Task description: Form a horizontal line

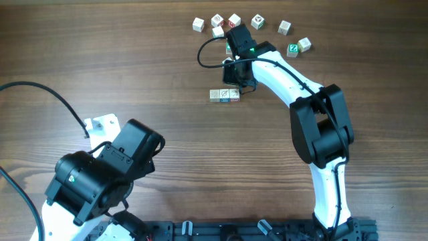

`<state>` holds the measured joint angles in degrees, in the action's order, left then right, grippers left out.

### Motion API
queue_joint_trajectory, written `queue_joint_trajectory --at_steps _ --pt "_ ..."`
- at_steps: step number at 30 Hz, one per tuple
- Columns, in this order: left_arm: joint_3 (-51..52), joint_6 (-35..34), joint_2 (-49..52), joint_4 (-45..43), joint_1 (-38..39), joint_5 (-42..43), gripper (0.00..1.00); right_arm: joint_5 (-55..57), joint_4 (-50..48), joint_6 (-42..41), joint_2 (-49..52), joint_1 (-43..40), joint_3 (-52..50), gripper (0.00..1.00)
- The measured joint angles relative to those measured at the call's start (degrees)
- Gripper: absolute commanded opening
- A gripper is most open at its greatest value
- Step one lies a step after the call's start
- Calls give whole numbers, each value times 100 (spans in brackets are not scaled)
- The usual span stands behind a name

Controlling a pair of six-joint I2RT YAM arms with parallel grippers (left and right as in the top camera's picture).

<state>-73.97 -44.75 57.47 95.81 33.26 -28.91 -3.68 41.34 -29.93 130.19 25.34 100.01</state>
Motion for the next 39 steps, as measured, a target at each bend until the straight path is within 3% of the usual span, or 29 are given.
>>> queue_joint_trajectory --at_steps 16,17,18,19,20,24,27,31,39 --pt "0 0 0 0 0 0 100 -42 -2 0 0 0 0 6" --pt "0 0 0 0 0 0 100 -39 -17 0 0 0 0 15" --pt "0 0 0 0 0 0 100 -42 -160 -26 0 0 2 57" --pt "0 0 0 0 0 0 100 -50 -245 -17 0 0 35 66" --pt "0 0 0 2 0 0 100 -66 -249 -4 0 0 68 67" --pt "0 2 0 0 0 0 100 -289 -439 256 0 28 358 24" --pt "0 0 0 0 0 0 100 -385 -459 466 0 186 369 12" --pt "0 0 0 2 0 0 100 -315 -452 621 0 527 369 6" --pt "0 0 0 0 0 0 100 -52 -210 597 9 629 369 5"
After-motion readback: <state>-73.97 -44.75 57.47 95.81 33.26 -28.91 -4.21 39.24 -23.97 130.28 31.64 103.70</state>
